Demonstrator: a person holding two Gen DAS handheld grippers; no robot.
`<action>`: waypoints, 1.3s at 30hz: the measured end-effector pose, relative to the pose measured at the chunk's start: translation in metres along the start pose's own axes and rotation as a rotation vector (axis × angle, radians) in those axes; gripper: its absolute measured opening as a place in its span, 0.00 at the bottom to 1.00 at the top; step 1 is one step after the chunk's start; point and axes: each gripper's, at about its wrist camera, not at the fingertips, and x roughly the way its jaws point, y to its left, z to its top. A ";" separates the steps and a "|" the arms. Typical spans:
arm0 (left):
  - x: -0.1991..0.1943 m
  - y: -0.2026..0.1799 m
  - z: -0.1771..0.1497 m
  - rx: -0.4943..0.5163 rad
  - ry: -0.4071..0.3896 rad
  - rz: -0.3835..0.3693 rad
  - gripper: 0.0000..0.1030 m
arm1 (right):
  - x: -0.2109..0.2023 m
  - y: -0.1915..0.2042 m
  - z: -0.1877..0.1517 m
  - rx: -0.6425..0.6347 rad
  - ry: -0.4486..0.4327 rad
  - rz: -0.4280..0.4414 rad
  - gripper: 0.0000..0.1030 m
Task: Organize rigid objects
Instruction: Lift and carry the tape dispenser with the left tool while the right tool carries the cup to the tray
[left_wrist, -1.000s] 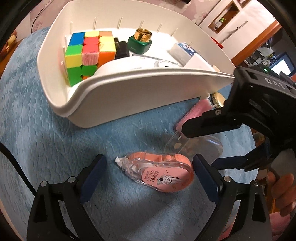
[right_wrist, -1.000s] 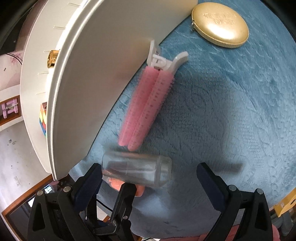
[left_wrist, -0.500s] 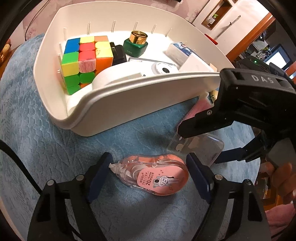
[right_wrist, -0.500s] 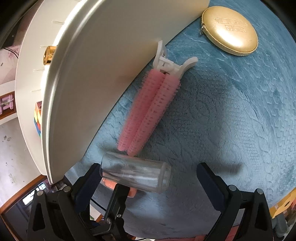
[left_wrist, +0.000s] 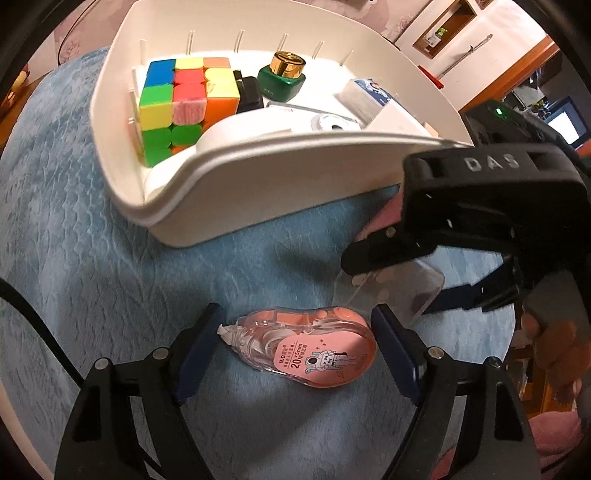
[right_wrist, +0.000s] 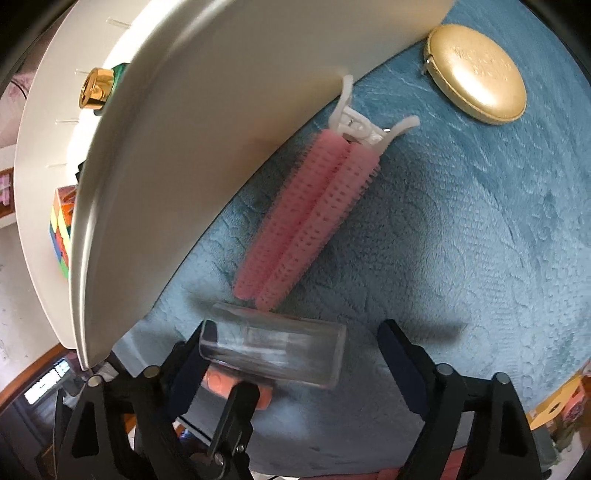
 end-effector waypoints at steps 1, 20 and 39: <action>-0.001 0.000 -0.003 -0.003 0.001 0.001 0.81 | 0.001 0.003 -0.001 -0.003 -0.005 -0.011 0.78; -0.034 0.022 -0.070 -0.148 0.027 0.019 0.81 | 0.003 -0.009 -0.043 0.019 -0.017 0.019 0.64; -0.101 0.032 -0.121 -0.170 -0.004 0.022 0.81 | -0.011 -0.064 -0.133 0.010 -0.115 0.056 0.64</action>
